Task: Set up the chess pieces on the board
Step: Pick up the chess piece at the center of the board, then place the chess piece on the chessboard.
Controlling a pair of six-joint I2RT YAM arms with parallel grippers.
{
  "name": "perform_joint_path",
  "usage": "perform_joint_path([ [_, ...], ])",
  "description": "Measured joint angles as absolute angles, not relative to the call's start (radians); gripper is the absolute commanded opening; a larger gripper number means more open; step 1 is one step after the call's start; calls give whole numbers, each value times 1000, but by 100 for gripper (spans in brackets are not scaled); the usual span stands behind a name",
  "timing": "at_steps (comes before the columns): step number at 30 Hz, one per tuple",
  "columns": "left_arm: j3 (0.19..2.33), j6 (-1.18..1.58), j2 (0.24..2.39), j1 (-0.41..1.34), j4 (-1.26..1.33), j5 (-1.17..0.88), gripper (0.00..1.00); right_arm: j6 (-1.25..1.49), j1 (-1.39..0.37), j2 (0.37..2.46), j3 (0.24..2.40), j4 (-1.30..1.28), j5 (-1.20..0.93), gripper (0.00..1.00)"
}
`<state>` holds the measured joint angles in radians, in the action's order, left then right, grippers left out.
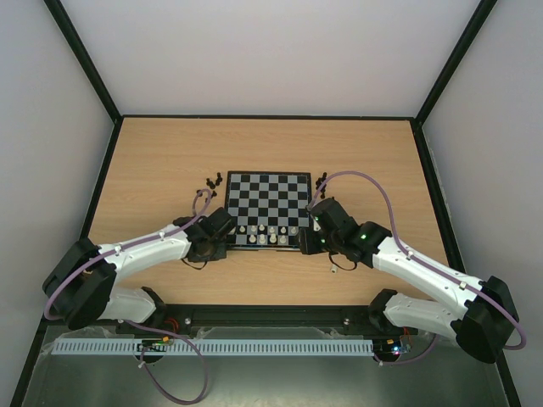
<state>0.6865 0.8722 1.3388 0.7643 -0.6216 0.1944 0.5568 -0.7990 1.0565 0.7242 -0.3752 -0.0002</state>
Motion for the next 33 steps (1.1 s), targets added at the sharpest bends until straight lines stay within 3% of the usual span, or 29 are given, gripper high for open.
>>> perform_joint_path([
  [17,816,871,1340,795,-688,193,8,557,-799,1056,724,-375,0,44],
  [33,992,796,1570,805,-690,200,8,557,-799,1055,724,-376,0,44],
])
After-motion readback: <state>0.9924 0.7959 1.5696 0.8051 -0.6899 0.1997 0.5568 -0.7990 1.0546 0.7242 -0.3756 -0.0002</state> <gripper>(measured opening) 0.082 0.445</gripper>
